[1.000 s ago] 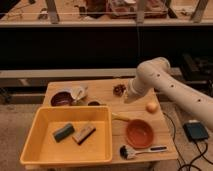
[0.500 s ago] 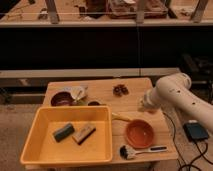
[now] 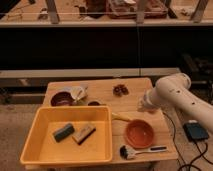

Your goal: Stack bowls on top of each other

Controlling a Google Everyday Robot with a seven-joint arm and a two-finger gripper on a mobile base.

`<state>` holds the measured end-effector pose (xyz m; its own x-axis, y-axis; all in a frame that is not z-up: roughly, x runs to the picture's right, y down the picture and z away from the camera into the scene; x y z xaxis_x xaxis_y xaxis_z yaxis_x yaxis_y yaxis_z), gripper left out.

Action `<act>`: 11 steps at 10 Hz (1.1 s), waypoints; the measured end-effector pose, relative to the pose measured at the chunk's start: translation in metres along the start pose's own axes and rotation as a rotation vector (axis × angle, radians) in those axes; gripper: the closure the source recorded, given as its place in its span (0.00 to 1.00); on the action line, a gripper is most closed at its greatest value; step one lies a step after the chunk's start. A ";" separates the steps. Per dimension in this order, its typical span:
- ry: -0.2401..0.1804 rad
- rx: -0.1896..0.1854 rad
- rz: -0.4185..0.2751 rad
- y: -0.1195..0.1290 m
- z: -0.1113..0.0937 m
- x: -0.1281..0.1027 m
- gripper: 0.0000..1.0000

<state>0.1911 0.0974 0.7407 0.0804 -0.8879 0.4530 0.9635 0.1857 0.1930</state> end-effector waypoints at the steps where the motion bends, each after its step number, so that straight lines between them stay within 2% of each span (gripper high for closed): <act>1: -0.009 0.007 0.010 0.000 0.001 0.000 0.95; 3: -0.035 0.012 0.053 0.017 0.007 -0.006 0.95; 5: -0.063 -0.015 0.110 0.055 0.004 -0.022 1.00; 6: -0.078 -0.029 0.131 0.072 0.001 -0.034 0.99; 7: -0.098 -0.042 0.142 0.084 0.001 -0.048 0.93; 8: -0.118 -0.064 0.144 0.092 0.003 -0.064 0.82; 9: -0.131 -0.078 0.143 0.094 0.009 -0.074 0.75; 10: -0.139 -0.083 0.142 0.095 0.014 -0.083 0.69; 11: -0.137 -0.086 0.145 0.097 0.013 -0.083 0.69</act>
<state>0.2741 0.1948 0.7333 0.1900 -0.7879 0.5857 0.9630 0.2658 0.0452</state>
